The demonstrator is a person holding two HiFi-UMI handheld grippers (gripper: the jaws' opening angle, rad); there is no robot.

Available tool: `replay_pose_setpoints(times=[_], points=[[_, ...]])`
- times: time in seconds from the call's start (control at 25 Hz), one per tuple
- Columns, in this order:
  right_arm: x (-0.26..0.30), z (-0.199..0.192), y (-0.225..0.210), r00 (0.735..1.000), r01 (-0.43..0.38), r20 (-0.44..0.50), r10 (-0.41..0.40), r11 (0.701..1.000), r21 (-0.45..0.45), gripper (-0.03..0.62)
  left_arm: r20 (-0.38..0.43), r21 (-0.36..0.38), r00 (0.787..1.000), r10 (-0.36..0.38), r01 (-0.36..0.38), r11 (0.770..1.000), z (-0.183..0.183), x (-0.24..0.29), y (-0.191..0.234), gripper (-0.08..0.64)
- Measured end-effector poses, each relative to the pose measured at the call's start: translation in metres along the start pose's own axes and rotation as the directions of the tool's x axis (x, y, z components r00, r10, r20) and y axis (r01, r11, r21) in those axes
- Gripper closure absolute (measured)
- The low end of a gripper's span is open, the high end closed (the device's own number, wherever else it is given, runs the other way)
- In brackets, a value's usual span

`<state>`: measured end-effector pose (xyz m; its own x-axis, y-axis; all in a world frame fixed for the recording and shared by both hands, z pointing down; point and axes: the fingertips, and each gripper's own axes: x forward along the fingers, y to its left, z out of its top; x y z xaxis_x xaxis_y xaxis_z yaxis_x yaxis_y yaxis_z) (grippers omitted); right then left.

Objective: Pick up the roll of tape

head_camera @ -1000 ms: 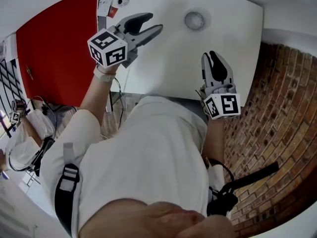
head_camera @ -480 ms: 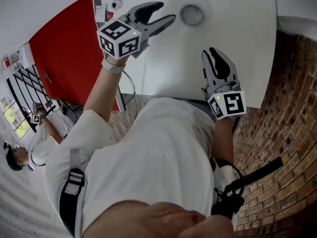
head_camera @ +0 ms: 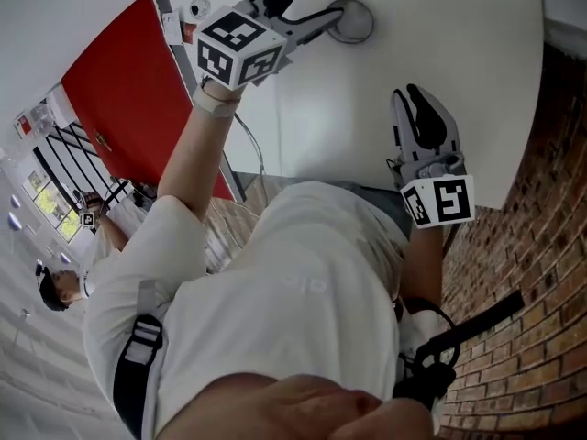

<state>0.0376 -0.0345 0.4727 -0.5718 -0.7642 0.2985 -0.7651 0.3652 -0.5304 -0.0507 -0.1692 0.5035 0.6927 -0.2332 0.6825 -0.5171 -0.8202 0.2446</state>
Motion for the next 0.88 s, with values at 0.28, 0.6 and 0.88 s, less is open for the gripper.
replay_pose_setpoints(times=[0.28,0.6,0.88], points=[[0.010,-0.019,-0.028,1.000,0.022,-0.013,-0.021,0.999,0.032,0.528,-0.125,0.081,0.992,0.010,0.000,0.997,-0.028,0.043,0.012,0.322],[0.023,-0.032,-0.044,0.999,0.021,-0.025,-0.019,0.998,0.064,0.528,-0.235,0.187,0.970,0.062,-0.018,0.982,-0.051,0.073,0.025,0.322],[0.029,-0.038,-0.047,0.999,0.010,-0.031,-0.007,0.997,0.077,0.528,-0.252,0.243,0.962,0.105,-0.042,0.969,-0.057,0.087,0.025,0.321]])
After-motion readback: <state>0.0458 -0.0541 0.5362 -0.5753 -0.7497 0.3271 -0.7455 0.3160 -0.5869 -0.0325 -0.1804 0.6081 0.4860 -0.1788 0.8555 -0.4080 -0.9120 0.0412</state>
